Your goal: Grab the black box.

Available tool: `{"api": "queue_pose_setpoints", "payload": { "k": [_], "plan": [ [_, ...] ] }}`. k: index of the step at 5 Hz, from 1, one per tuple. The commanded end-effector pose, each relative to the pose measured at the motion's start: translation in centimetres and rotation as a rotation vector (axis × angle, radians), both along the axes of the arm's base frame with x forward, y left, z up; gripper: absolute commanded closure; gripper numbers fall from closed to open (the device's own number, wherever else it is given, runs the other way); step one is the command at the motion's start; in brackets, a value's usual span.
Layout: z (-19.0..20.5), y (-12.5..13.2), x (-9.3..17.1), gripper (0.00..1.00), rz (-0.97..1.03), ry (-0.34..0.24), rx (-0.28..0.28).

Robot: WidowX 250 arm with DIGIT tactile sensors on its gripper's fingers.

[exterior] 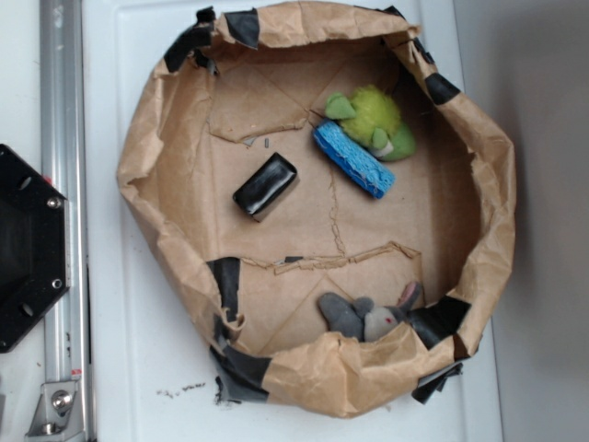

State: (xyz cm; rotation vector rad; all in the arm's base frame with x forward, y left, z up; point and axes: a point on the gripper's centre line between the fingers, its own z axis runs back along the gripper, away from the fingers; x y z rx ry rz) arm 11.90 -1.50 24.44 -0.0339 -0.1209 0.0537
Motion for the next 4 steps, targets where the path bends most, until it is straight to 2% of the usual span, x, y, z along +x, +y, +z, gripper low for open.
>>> {"api": "queue_pose_setpoints", "payload": {
  "k": [1, 2, 3, 4],
  "plan": [
    [0.0, 0.0, 0.0, 0.0, 0.0, 0.0, 0.0],
    [0.3, 2.0, 2.4, 0.0, 0.116, 0.002, -0.054],
    [-0.4, 3.9, 4.8, 0.0, 0.177, 0.001, -0.026],
    [-1.5, 4.9, 6.6, 0.0, 0.225, -0.005, -0.039]
  ]
}}
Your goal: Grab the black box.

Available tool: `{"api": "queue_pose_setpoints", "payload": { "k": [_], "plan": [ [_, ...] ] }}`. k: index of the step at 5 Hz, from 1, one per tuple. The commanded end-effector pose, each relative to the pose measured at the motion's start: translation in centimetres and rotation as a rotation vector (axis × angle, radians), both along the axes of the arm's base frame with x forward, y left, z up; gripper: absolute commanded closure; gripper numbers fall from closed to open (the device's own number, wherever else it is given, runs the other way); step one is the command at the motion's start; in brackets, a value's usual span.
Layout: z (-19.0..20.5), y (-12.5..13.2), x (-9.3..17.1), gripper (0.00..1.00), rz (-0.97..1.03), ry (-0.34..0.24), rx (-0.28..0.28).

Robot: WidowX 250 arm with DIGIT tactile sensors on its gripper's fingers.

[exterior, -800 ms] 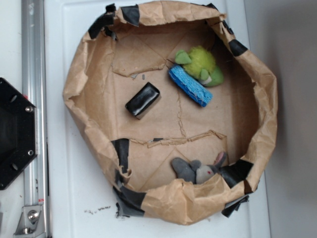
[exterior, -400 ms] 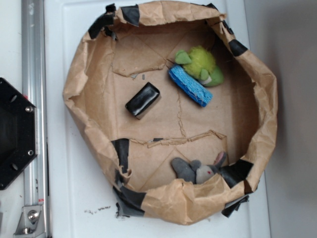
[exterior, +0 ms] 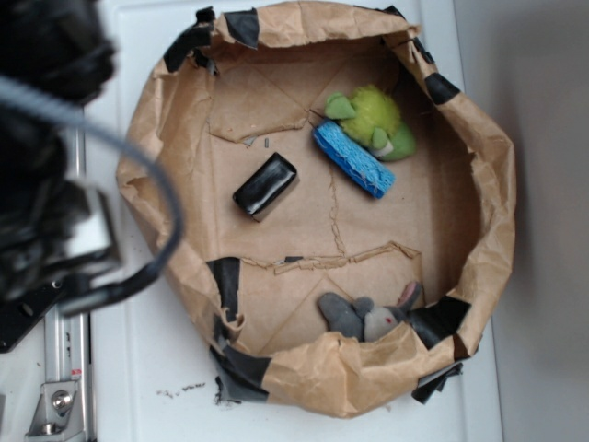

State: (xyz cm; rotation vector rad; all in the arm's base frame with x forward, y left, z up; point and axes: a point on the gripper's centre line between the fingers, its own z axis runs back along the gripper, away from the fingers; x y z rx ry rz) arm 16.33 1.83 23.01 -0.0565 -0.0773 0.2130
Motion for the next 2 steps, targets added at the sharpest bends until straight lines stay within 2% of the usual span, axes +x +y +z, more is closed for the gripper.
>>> {"api": "queue_pose_setpoints", "payload": {
  "k": [1, 2],
  "plan": [
    [-1.1, 1.8, 3.1, 0.0, 0.088, -0.065, -0.001],
    [-2.6, 2.4, 4.0, 0.0, 0.122, -0.102, 0.014]
  ]
}}
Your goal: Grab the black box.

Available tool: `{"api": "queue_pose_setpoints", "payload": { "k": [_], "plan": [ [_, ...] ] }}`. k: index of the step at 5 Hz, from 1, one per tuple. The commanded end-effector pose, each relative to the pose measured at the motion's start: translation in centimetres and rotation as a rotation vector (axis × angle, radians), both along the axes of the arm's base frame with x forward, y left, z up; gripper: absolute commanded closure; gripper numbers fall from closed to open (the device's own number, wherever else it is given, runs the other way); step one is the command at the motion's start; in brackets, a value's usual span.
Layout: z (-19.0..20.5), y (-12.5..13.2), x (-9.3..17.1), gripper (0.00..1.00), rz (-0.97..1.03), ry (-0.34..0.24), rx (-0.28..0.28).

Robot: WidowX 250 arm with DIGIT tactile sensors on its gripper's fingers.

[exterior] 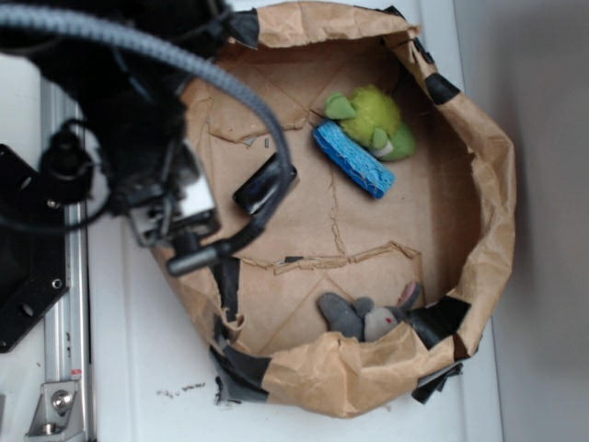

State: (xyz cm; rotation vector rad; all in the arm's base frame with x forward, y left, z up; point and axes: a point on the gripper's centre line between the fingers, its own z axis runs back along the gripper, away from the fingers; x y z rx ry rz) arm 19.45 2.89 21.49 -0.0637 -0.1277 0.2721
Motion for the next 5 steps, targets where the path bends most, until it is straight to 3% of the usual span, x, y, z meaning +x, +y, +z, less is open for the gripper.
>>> {"api": "queue_pose_setpoints", "payload": {
  "k": [1, 2, 4, 5],
  "plan": [
    [-3.5, 1.5, 1.8, 0.0, 0.103, -0.094, 0.059],
    [-6.0, 1.9, 2.8, 0.0, 0.12, -0.085, 0.047],
    [-8.6, -0.7, 5.9, 0.0, 0.303, 0.061, -0.045],
    [-9.3, -1.1, 5.8, 0.0, 0.413, 0.119, -0.071]
  ]
}}
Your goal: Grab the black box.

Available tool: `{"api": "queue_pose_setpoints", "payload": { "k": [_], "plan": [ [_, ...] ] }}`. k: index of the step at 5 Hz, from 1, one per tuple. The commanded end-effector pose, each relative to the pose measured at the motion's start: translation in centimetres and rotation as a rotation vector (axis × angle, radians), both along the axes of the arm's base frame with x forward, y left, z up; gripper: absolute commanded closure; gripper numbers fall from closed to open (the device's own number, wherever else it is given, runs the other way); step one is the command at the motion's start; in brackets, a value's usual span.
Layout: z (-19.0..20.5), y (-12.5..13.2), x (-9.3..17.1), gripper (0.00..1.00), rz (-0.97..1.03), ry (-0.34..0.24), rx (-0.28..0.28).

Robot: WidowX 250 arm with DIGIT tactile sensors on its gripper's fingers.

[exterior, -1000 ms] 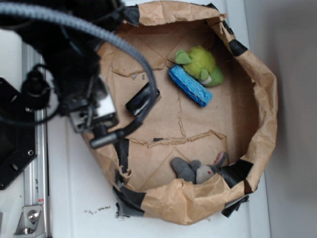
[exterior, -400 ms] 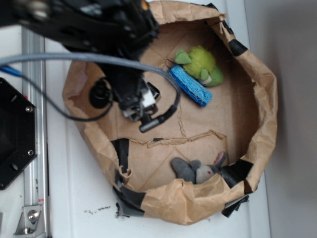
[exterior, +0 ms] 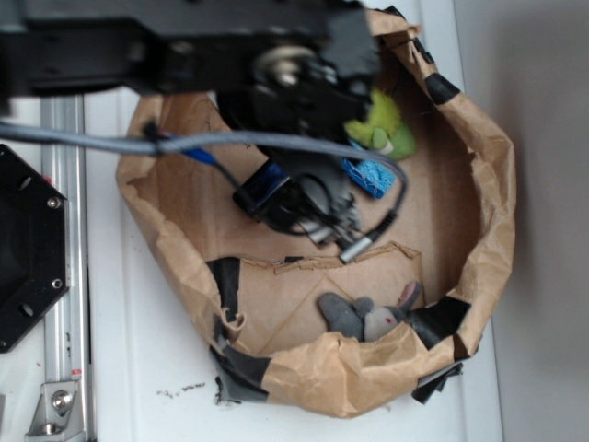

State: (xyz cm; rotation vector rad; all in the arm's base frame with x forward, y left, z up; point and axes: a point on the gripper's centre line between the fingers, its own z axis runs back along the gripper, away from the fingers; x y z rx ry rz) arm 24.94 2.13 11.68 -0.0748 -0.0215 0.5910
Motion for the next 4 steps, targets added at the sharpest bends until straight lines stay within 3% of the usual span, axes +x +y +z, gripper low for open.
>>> {"api": "queue_pose_setpoints", "payload": {
  "k": [1, 3, 4],
  "plan": [
    [-0.3, -0.3, -0.4, 0.0, 0.094, 0.01, -0.017],
    [-1.4, 0.5, -1.5, 0.0, 0.068, -0.021, 0.016],
    [-0.5, 1.5, -2.5, 0.0, 0.016, -0.1, 0.021]
  ]
}}
